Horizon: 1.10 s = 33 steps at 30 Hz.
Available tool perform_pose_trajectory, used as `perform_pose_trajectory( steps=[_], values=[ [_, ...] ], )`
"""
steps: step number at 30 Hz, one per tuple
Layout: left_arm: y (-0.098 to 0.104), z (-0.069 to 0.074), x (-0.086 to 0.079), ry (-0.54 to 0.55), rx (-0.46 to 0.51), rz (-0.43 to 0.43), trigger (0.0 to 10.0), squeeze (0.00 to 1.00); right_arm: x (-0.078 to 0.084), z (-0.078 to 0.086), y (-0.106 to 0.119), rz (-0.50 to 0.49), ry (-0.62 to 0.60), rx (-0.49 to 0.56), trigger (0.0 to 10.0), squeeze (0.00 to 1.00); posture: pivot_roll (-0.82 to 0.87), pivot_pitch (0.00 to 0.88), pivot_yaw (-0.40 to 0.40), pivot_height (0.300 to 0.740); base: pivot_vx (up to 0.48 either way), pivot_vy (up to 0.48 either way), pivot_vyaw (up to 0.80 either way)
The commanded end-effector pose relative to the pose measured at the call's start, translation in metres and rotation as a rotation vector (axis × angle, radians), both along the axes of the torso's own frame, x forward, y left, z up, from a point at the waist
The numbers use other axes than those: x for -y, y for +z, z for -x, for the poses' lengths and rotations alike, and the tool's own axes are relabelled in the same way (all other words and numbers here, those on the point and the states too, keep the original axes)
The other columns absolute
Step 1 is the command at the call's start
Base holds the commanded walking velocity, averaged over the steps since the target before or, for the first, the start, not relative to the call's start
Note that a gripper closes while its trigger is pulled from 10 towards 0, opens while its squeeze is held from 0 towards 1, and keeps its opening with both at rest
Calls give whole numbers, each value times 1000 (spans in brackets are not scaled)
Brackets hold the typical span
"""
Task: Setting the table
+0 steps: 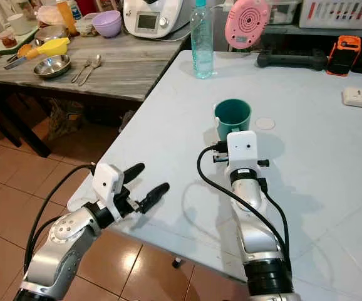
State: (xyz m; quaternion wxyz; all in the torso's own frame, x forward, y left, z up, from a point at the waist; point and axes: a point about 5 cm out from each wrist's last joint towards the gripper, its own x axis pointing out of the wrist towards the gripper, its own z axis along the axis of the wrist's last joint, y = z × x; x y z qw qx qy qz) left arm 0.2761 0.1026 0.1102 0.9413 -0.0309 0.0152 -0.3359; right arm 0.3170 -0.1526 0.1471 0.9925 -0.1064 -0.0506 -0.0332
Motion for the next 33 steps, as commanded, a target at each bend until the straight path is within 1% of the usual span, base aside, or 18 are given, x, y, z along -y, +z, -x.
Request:
perform_pose_trajectory(
  steps=[1,2,3,5,7,8,9,10,11,12,13,15,17,19,21,24,27,33],
  values=[
    [-4,-6,-13,98,-3,-34,10000,0,-3,3,4,-25,9,17,0,0,-141,93,123,740,0,0,0],
    [-5,-9,-18,151,2,-52,10000,0,-3,6,6,-19,10,36,0,0,-143,90,121,740,0,0,0],
    [-7,-15,-26,237,16,-89,10000,0,-5,10,10,-25,18,69,0,0,-143,90,121,740,0,0,0],
    [-8,-20,-36,325,23,-112,10000,0,-6,15,12,-35,23,86,0,0,-143,90,121,740,0,0,0],
    [-8,-24,-46,399,23,-128,10000,0,-6,22,9,-53,27,80,0,0,-142,86,120,740,0,0,0],
    [-8,-25,-48,412,25,-130,10000,0,-6,24,8,-53,28,80,0,0,-142,86,120,740,0,0,0],
    [-8,-26,-49,422,24,-130,10000,0,-5,26,8,-50,28,80,863,0,-142,86,120,740,0,0,0],
    [-9,-27,-52,441,21,-131,10000,0,-4,30,7,-39,26,76,4902,0,-143,85,120,740,0,0,0],
    [-9,-27,-52,441,21,-131,10000,0,-4,30,7,-39,26,76,4902,0,-143,85,120,740,0,0,0],
    [-10,-27,-52,454,18,-131,10000,0,-2,34,4,-28,18,61,10000,0,-143,85,120,740,0,0,0],
    [-10,-27,-52,454,18,-131,10000,0,-2,34,4,-28,18,61,10000,0,-143,85,120,740,0,0,0],
    [-13,-27,-49,453,12,-125,10000,0,5,39,-2,-47,-7,29,10000,0,-147,79,122,740,0,0,0],
    [-14,-27,-48,449,9,-119,10000,0,7,39,-4,-48,-15,18,10000,0,-147,79,122,740,0,0,0],
    [-14,-28,-45,448,15,-121,10000,0,8,39,-4,-49,-17,12,10000,0,-147,79,122,740,0,0,-594],
    [-13,-29,-42,442,36,-125,10000,0,9,37,-2,-50,-15,17,10000,0,-153,72,124,740,0,0,-741],
    [-4,-32,-40,456,72,-104,10000,0,7,35,1,-53,-7,21,10000,0,-153,69,121,740,0,0,-738],
    [0,-34,-39,453,85,-104,10000,0,6,34,2,-55,2,28,10000,0,-153,69,121,740,0,0,-613],
    [-2,-35,-40,468,73,-88,10000,0,5,35,0,-56,9,20,10000,0,-149,64,116,740,0,0,0]
  ],
)
